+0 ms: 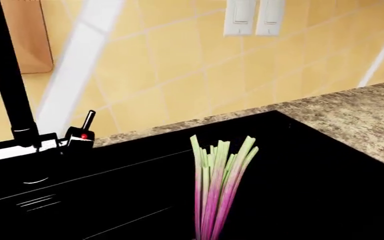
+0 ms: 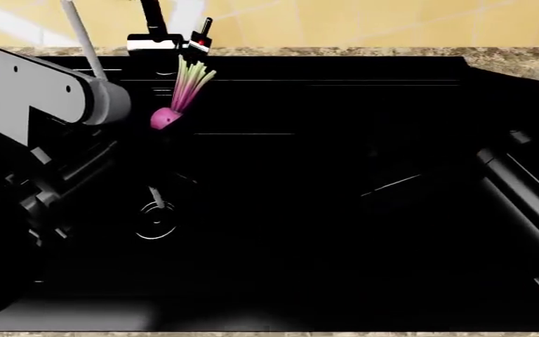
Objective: Pick the broccolis and squashs from the sink and place them in one bowl. Place the beet in the other bowl. Then turn off the sink faucet.
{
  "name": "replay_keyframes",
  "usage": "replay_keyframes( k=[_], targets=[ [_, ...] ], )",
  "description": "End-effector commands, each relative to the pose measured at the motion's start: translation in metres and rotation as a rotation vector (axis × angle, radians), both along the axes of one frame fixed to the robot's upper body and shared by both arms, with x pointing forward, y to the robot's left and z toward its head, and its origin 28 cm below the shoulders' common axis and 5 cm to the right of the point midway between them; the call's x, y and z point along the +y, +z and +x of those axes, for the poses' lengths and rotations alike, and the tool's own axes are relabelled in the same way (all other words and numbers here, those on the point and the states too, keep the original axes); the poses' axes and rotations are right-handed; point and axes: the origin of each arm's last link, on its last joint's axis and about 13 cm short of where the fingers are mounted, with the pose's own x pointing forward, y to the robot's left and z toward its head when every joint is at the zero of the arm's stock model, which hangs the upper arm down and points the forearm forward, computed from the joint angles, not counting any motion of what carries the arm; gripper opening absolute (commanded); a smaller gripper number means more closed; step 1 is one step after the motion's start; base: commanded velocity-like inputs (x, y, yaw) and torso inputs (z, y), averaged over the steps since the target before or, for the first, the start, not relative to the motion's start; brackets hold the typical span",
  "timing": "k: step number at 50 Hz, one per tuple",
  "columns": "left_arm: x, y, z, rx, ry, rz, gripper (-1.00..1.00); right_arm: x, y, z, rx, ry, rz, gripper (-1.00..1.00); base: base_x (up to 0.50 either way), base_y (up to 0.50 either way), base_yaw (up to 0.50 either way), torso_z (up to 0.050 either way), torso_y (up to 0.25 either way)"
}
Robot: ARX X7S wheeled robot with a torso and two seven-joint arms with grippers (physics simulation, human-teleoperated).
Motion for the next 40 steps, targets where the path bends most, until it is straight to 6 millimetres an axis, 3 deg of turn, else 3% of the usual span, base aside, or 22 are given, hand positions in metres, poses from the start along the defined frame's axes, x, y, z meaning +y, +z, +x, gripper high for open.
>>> replay_keyframes(
  k=[1,40],
  targets=[
    [-0.0006,-0.0039,-0.0003,0.014,-0.006,-0.001,-1.0,0.0004,-0.0006,-0.0003,-0.013,-0.009,-0.008,1.0,0.0,0.5,0.0,0.0,0.0],
    [0.0009,0.0026,-0.0052,-0.008,0.01,-0.002,-1.0,-0.0012,-0.0057,-0.0015,-0.025,0.003,0.023,1.0,0.0,0.5,0.0,0.0,0.0]
  ],
)
